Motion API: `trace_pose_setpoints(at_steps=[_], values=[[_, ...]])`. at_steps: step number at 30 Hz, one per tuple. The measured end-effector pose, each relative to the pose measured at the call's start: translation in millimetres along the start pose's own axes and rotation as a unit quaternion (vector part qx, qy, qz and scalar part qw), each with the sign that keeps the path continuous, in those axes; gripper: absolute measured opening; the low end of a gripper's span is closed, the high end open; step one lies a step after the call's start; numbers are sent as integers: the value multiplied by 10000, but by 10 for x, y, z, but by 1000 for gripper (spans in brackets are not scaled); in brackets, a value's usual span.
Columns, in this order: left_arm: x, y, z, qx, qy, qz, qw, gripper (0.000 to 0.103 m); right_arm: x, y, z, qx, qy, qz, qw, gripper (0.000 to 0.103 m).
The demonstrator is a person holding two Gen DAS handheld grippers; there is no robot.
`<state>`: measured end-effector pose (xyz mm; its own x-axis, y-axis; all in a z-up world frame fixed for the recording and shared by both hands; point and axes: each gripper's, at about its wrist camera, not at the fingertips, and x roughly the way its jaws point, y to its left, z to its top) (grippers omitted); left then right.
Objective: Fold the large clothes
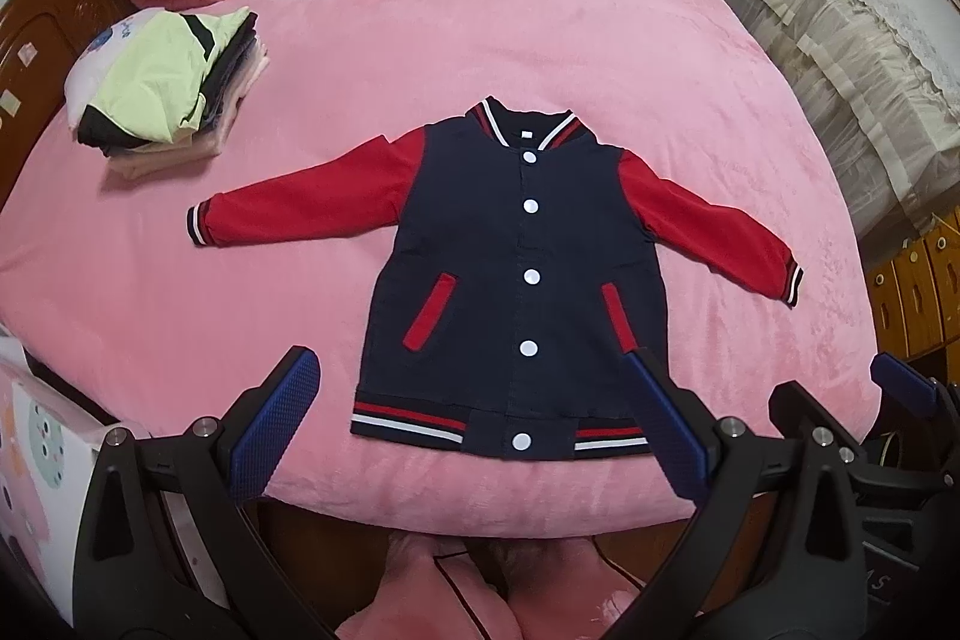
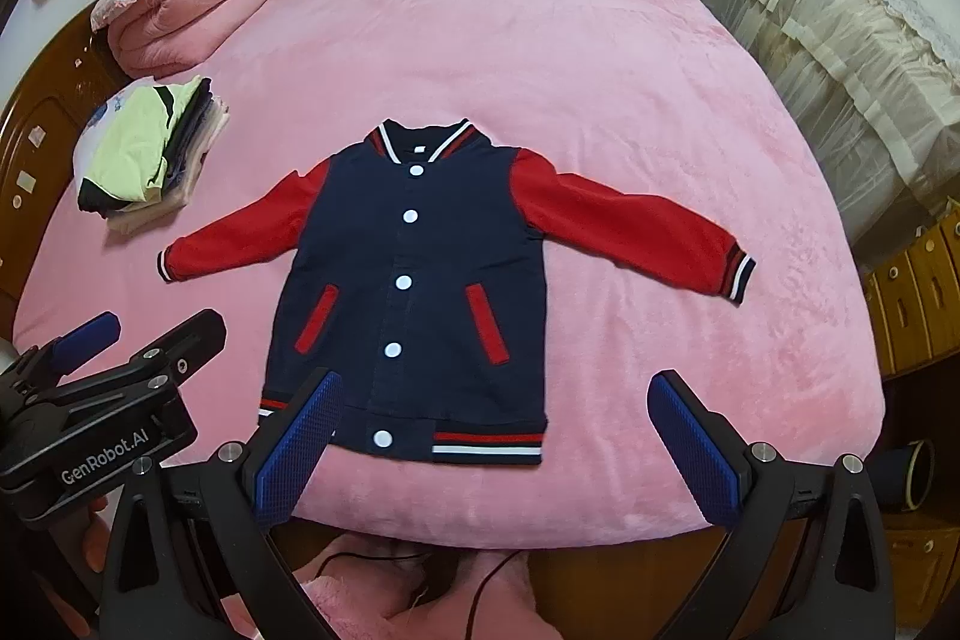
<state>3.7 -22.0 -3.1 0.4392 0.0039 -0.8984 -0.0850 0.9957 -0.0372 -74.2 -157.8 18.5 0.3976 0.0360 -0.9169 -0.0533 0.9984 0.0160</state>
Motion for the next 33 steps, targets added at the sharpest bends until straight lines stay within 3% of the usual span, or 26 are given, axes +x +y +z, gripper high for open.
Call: trace_pose_setpoints(at_steps=[13, 20, 27, 33], values=[[5, -216, -43, -370, -158, 65, 9992, 100, 18, -246, 160, -402, -85, -49, 9991, 102], [-60, -152, -39, -761, -344, 101, 9965, 100, -13, -235, 332, -835, -101, 9, 9965, 102], [-143, 236, -69, -1379, -363, 258, 9894, 100, 74, -31, 589, -1034, 174, 271, 9941, 102], [-55, 913, -180, -2292, -158, 250, 9729, 100, 279, 375, 804, -1255, 438, 404, 9903, 102]])
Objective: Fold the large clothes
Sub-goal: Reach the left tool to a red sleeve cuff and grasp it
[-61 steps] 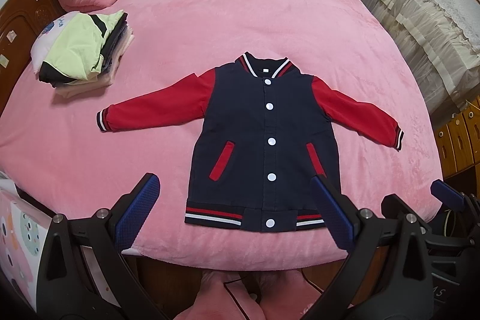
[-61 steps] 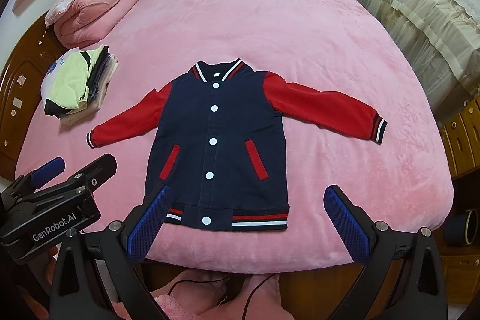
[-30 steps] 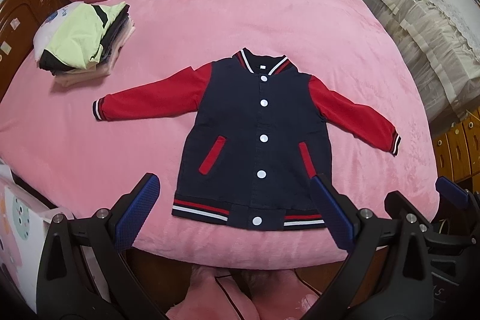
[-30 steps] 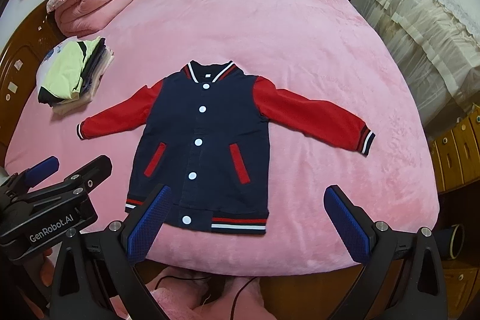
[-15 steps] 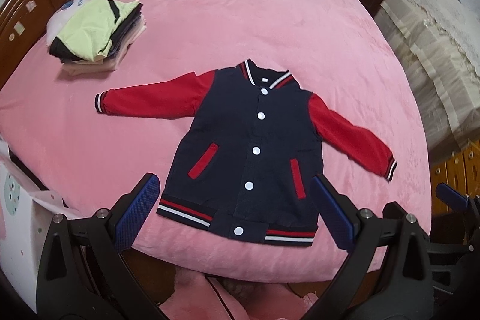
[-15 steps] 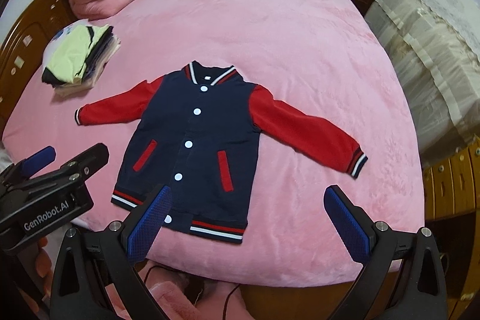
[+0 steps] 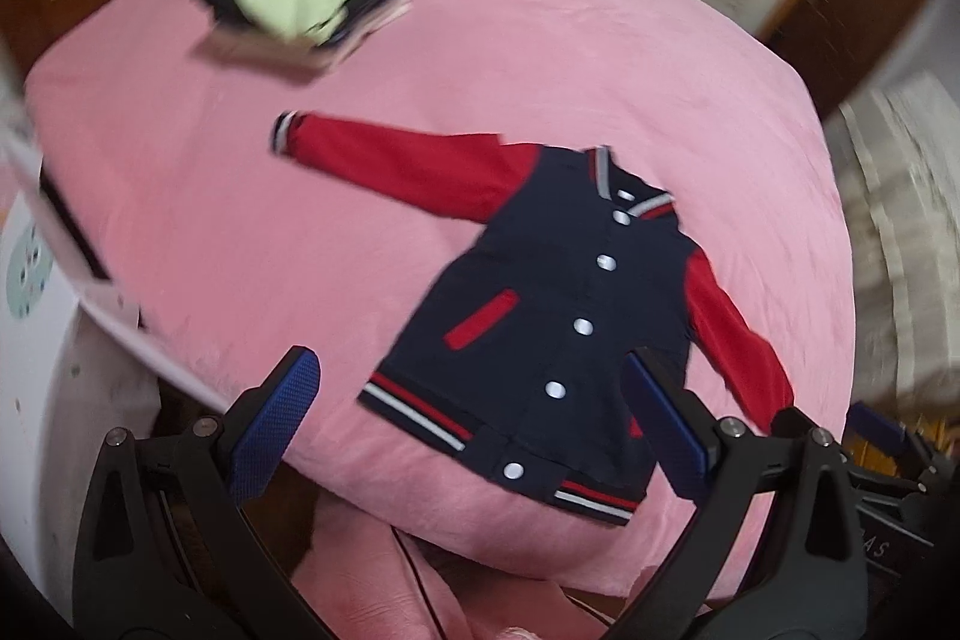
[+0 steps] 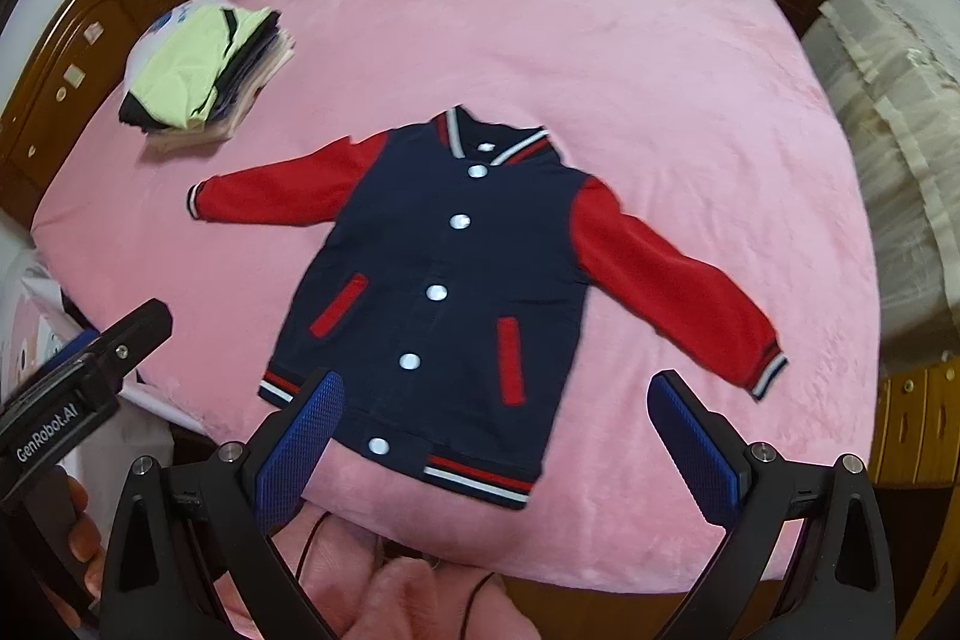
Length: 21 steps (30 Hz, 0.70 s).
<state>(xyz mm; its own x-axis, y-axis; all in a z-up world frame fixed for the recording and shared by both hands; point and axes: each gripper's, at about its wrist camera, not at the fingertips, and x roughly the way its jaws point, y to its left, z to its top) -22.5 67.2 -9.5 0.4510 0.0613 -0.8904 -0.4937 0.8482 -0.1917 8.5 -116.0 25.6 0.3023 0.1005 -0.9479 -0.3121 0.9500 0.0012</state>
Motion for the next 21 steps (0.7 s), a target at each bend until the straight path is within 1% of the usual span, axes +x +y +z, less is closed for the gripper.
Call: trace_pose_setpoints(at_steps=[3, 5, 7, 8, 11, 14, 16, 18, 21], values=[[194, 401, 146, -474, 152, 62, 9987, 99, 164, 257, 199, -25, 174, 107, 9998, 102], [397, 697, 275, -821, 258, 73, 9963, 99, 317, 446, 344, 45, 259, 274, 9993, 102], [646, 1020, 433, -1238, 389, 57, 9915, 99, 479, 633, 440, 102, 268, 353, 9990, 102], [770, 1174, 510, -1437, 425, 14, 9887, 99, 586, 775, 517, 90, 242, 327, 9991, 102], [1217, 1638, 764, -1926, 539, -32, 9798, 99, 849, 1120, 667, -13, 100, 359, 9993, 102], [1701, 2042, 1017, -2159, 552, 89, 9748, 98, 1152, 1499, 829, 19, -106, 619, 9980, 102], [2004, 2249, 1157, -2278, 588, 120, 9719, 94, 1365, 1735, 938, 154, -255, 880, 9957, 102], [2282, 2432, 1266, -2348, 637, 48, 9700, 87, 1570, 1919, 1021, 302, -345, 1010, 9938, 102], [2676, 2675, 1400, -2331, 715, -137, 9697, 85, 1883, 2165, 1120, 593, -429, 1107, 9911, 102]])
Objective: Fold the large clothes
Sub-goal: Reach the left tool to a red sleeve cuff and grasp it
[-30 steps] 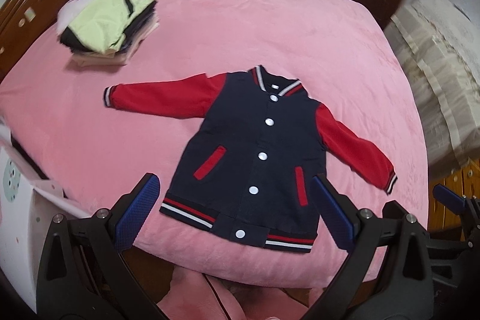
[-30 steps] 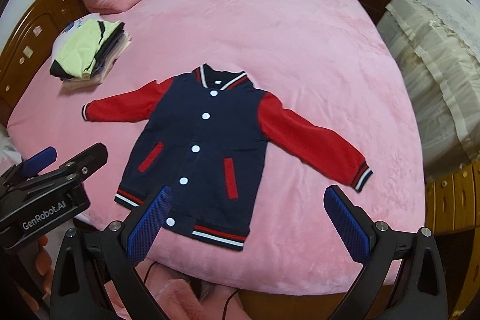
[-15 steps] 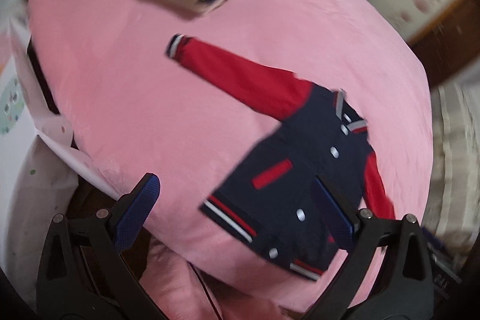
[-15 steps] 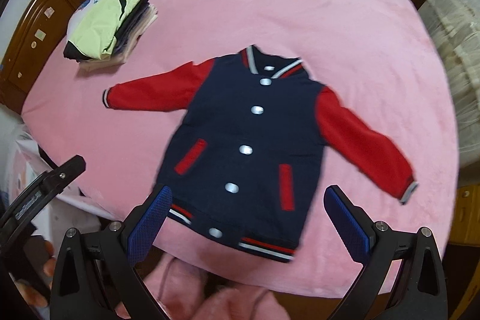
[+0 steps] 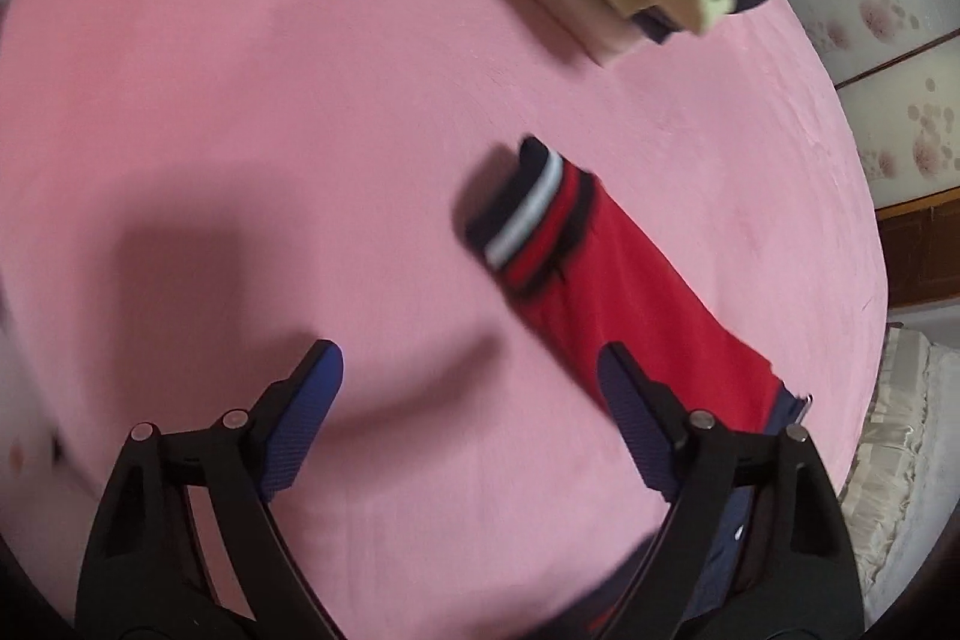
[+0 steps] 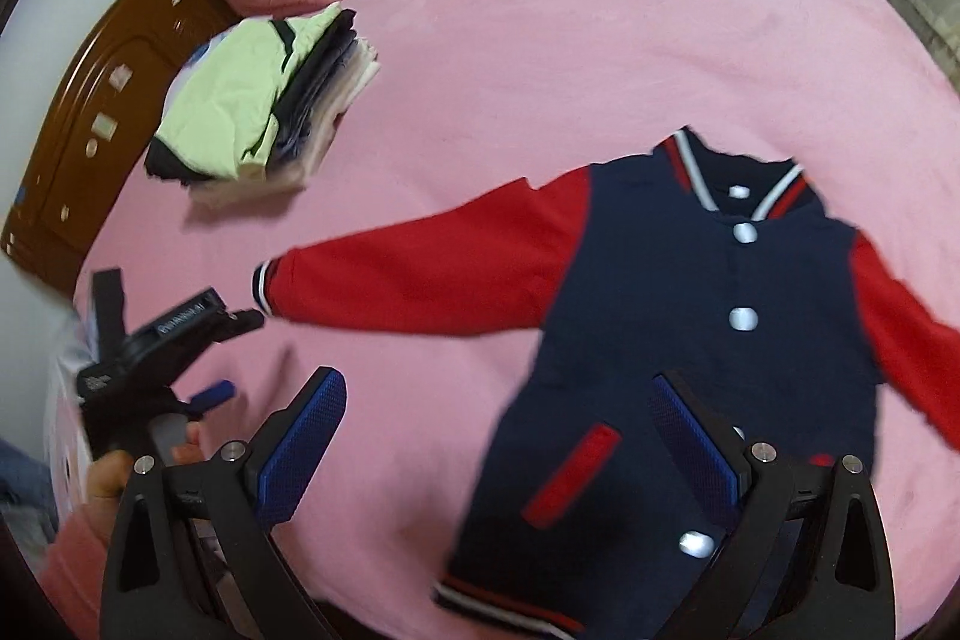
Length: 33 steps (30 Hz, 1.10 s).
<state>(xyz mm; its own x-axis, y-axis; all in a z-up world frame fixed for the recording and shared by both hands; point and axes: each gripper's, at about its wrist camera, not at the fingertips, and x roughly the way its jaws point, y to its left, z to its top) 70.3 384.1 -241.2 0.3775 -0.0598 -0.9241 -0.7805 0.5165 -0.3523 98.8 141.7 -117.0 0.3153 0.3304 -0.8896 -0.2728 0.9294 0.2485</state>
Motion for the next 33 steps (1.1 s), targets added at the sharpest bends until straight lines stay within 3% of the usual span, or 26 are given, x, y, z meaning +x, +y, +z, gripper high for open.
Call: trace_pose_setpoints(at_steps=[3, 7, 10, 12, 15, 19, 23, 26, 30, 33], values=[[251, 90, 165, 153, 46, -167, 9997, 85, 256, 47, 4, 274, -30, 38, 9996, 102], [303, 92, 238, 494, -265, -624, 9965, 84, 592, 134, -10, 334, 84, -186, 9992, 102], [362, 69, 296, 707, -312, -837, 9935, 69, 736, 182, -50, 300, 139, -304, 9990, 102], [418, 23, 341, 802, -231, -784, 9934, 50, 800, 181, -99, 317, 150, -332, 9988, 102], [409, -21, 377, 919, -226, -639, 9935, 43, 872, 147, -187, 459, 202, -332, 9982, 102], [229, -194, 244, 1083, -308, -910, 9895, 30, 816, -3, -281, 756, 226, -236, 9966, 102], [-156, -483, -12, 1589, -852, -1134, 9770, 26, 688, -292, -354, 1090, 166, -81, 9939, 102], [-473, -1015, -339, 2173, -1221, -1341, 9591, 26, 497, -594, -427, 1204, 77, -77, 9927, 102], [-668, -1802, -863, 2886, -1312, -1615, 9346, 26, 238, -1040, -487, 1254, -77, -193, 9919, 102], [-625, -2276, -1311, 3205, -1226, -1785, 9222, 26, 72, -1429, -516, 1333, -184, -263, 9905, 102]])
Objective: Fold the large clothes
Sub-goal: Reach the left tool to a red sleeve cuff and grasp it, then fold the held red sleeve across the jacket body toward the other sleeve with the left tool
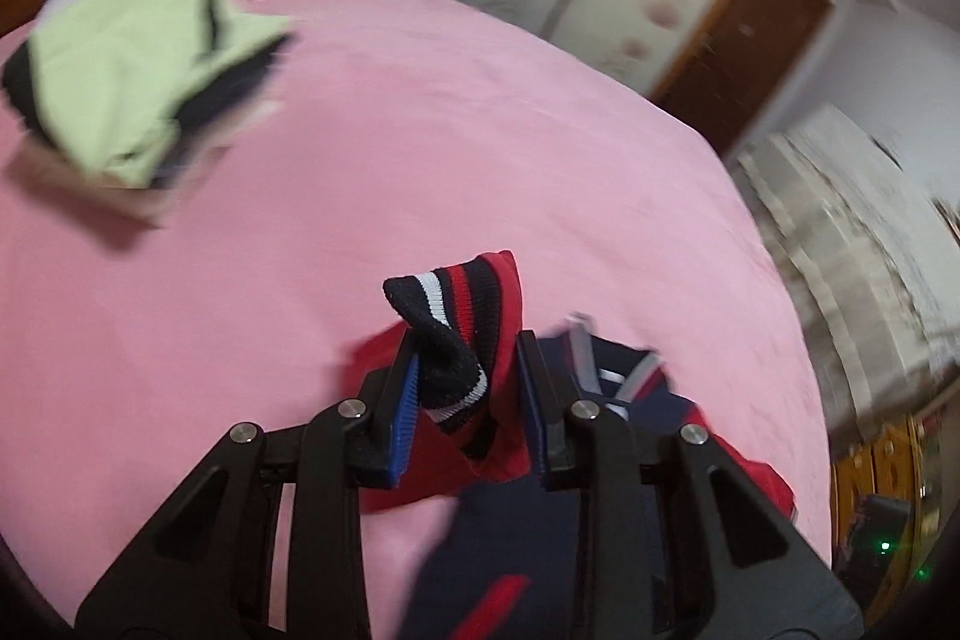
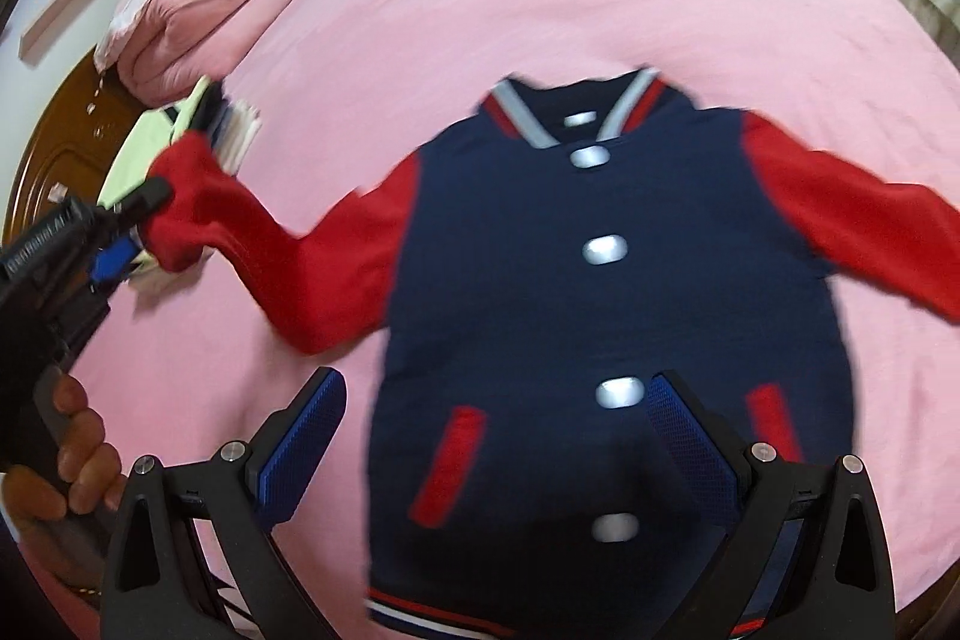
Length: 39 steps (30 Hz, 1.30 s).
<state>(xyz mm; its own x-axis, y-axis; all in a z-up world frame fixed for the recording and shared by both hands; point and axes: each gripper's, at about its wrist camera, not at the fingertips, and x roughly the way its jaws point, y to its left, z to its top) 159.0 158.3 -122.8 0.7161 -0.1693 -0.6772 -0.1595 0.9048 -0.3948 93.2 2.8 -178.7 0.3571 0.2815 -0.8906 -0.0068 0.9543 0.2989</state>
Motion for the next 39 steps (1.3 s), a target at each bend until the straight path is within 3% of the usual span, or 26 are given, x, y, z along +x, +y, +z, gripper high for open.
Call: trace_pose_setpoints(at_steps=[5, 7, 9, 11, 15, 17, 19, 21, 23, 24, 26, 30, 32, 33, 34, 35, 37, 39], values=[[377, -901, -359, 417, 351, -376, 9978, 28, -105, -697, 118, 184, -34, -145, 9997, 102], [538, -1216, -511, 609, 721, -400, 9947, 41, -94, -994, 151, 296, -2, -156, 9994, 102], [654, -1465, -641, 660, 1093, -617, 9899, 73, -58, -1253, 170, 349, 29, -170, 9992, 102], [646, -1558, -728, 641, 1103, -718, 9892, 76, -11, -1464, 204, 378, 87, -177, 9991, 102], [714, -1411, -784, 495, 1205, -13, 9915, 81, 89, -1668, 273, 384, 148, 161, 9990, 102], [863, -1172, -775, 336, 1437, 508, 9877, 81, 186, -1715, 346, 429, 166, 615, 9970, 94], [1062, -819, -687, 128, 1660, 1126, 9796, 81, 345, -1629, 397, 508, 266, 921, 9941, 71], [1153, -585, -634, -65, 1810, 1379, 9738, 81, 527, -1595, 441, 613, 489, 943, 9925, 61], [1267, -421, -600, -167, 1924, 1513, 9694, 81, 719, -1583, 481, 737, 723, 832, 9912, 45], [1261, -370, -594, -184, 1947, 1556, 9683, 81, 748, -1564, 481, 763, 743, 874, 9905, 24], [1293, -333, -575, -175, 2018, 1716, 9641, 81, 714, -1561, 533, 690, 445, 965, 9919, 21], [1504, -247, -591, -149, 2237, 1874, 9563, 81, 423, -1567, 620, 253, -358, 1009, 9939, 20], [1589, -235, -621, -25, 2318, 2153, 9486, 80, 475, -1610, 645, 255, -102, 755, 9968, 30], [1595, -237, -609, 16, 2312, 2262, 9462, 77, 511, -1632, 637, 270, 127, 669, 9973, 45], [1600, -239, -607, 73, 2262, 2407, 9438, 76, 567, -1672, 621, 269, 400, 503, 9976, 52], [1586, -248, -600, 103, 2194, 2461, 9441, 72, 571, -1722, 601, 251, 523, 335, 9978, 52], [1506, -310, -562, 198, 1958, 2456, 9492, 63, 409, -1781, 592, 172, 266, 132, 9994, 52], [1420, -416, -538, 356, 1825, 2071, 9605, 56, 219, -1770, 600, 51, -133, -76, 9999, 51]])
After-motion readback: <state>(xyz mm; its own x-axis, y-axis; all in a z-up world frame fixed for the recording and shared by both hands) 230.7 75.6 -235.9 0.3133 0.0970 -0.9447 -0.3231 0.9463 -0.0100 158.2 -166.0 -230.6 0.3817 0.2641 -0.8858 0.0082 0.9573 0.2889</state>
